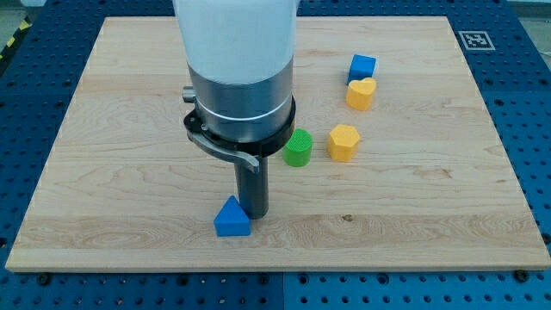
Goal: Push the blue triangle to the bottom left
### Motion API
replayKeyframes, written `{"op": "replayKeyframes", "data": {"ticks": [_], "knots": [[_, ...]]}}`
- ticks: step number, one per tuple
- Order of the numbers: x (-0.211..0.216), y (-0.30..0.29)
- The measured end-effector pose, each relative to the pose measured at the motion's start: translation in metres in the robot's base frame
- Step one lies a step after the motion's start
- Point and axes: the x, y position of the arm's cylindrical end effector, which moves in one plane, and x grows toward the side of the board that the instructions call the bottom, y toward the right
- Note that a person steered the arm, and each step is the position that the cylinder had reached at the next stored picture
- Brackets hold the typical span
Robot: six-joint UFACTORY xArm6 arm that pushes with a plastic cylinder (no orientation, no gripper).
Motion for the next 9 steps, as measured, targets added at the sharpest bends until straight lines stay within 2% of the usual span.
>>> {"op": "replayKeyframes", "data": {"ticks": [5, 9], "knots": [[0.019, -0.001], [0.023, -0.108]]}}
